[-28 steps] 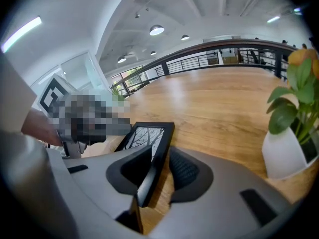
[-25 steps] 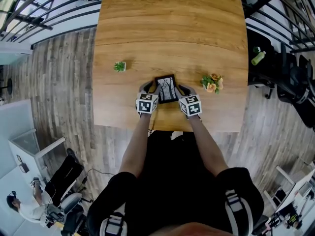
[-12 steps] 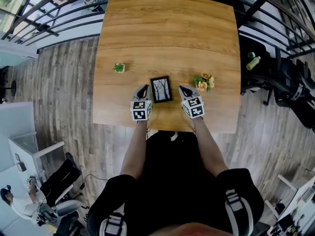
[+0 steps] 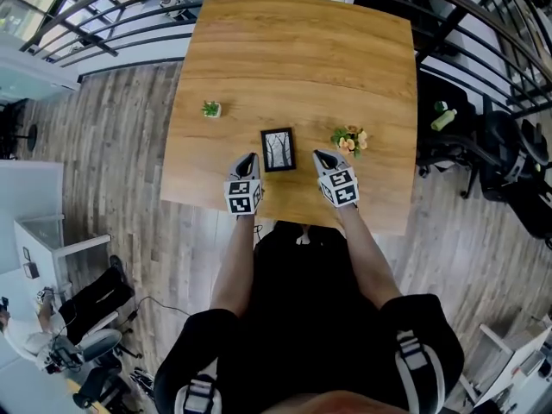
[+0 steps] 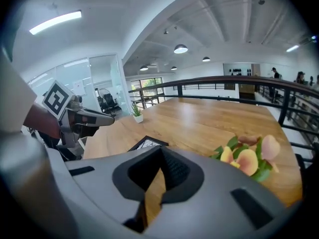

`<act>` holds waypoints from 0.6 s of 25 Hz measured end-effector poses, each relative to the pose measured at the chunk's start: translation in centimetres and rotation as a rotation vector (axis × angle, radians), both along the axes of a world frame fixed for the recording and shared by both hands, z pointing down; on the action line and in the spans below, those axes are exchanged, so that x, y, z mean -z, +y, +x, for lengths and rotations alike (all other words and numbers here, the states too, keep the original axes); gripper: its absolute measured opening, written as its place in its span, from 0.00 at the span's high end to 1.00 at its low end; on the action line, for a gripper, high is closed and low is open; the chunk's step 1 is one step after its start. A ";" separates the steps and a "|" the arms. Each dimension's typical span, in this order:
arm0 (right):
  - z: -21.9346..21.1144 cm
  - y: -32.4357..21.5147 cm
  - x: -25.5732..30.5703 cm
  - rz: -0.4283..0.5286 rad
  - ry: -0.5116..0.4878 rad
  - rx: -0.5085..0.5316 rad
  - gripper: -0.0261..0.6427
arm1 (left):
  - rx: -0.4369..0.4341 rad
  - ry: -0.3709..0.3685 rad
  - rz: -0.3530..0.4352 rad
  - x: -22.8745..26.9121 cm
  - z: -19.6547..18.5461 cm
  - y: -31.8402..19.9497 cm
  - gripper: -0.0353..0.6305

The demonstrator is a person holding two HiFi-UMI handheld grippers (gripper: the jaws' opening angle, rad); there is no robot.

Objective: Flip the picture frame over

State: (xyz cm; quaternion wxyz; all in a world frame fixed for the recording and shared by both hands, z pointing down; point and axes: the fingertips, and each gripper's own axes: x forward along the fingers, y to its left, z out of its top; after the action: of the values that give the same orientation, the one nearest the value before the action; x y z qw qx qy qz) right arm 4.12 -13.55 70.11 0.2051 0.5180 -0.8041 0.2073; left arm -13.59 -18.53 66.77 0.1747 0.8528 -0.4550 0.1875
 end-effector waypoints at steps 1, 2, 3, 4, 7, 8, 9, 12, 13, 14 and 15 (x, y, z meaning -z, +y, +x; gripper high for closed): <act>0.1 0.2 0.1 0.000 -0.001 0.006 0.95 | 0.005 0.000 0.002 0.2 0.1 0.2 0.90; 0.2 0.3 0.2 -0.001 -0.002 0.012 0.95 | 0.011 -0.001 0.003 0.4 0.2 0.5 0.90; 0.2 0.5 0.3 -0.002 -0.003 0.018 0.95 | 0.018 0.000 0.004 0.5 0.1 0.7 0.90; 0.1 0.6 0.4 -0.003 -0.004 0.025 0.95 | 0.025 0.000 0.004 0.6 0.1 0.9 0.90; 0.3 0.9 0.8 0.007 0.000 0.043 0.95 | 0.041 -0.003 0.005 1.0 0.1 1.5 0.90; 0.3 0.9 0.9 0.010 0.000 0.050 0.95 | 0.047 -0.005 0.006 1.0 0.1 1.7 0.90; 0.3 1.0 1.1 0.012 -0.001 0.058 0.95 | 0.054 -0.007 0.006 1.1 0.1 1.9 0.90; 0.5 1.6 1.4 0.012 -0.008 0.077 0.95 | 0.081 -0.002 0.011 1.4 0.2 2.7 0.90; 0.6 1.8 1.4 0.013 -0.009 0.082 0.95 | 0.089 0.001 0.013 1.5 0.3 3.0 0.90; 0.6 2.0 1.4 0.013 -0.009 0.089 0.95 | 0.097 0.003 0.014 1.5 0.4 3.3 0.90; 0.7 2.3 1.3 0.011 -0.007 0.095 0.95 | 0.103 0.005 0.014 1.5 0.5 3.7 0.90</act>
State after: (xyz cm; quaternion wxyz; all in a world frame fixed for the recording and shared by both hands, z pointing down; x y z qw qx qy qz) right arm 4.81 -11.24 68.79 0.2090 0.4795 -0.8298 0.1947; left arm -13.05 -14.87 65.25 0.1791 0.8301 -0.4990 0.1730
